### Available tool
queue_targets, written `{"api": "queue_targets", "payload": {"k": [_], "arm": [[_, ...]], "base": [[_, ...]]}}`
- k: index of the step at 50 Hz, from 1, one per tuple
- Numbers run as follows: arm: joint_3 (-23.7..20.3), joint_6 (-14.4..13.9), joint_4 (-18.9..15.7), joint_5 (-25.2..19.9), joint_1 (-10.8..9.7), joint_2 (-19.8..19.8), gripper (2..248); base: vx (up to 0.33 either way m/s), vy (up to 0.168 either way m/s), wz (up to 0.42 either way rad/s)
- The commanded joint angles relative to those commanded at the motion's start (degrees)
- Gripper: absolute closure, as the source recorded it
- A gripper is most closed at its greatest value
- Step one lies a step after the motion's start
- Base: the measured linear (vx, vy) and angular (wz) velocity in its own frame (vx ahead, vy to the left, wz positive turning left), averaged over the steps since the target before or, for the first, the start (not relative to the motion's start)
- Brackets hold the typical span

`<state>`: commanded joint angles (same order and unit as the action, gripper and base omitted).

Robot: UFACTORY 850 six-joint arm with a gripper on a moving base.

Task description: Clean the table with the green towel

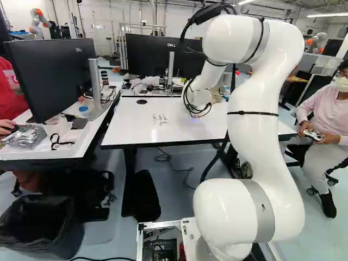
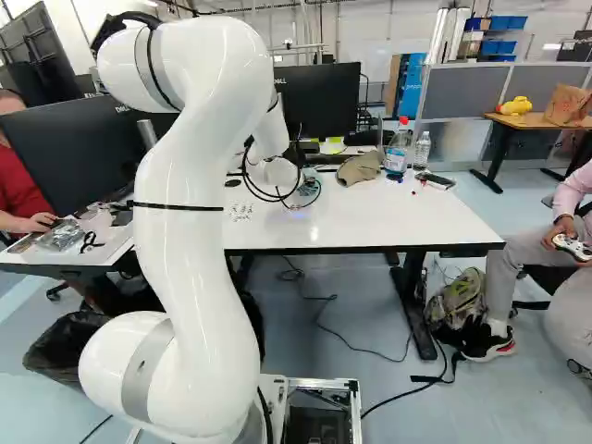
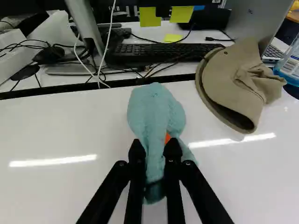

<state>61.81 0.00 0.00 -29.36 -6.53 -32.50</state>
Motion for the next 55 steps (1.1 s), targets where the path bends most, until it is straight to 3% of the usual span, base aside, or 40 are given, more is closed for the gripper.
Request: {"api": "queue_targets", "payload": {"k": [26, 55], "arm": [[0.23, 0.0, 0.0, 1.07, -0.14, -0.17, 202], [6.81, 0.0, 0.0, 1.07, -3.49, -4.97, 202]], "base": [[0.0, 0.0, 0.0], [0.0, 0.0, 0.0]]}}
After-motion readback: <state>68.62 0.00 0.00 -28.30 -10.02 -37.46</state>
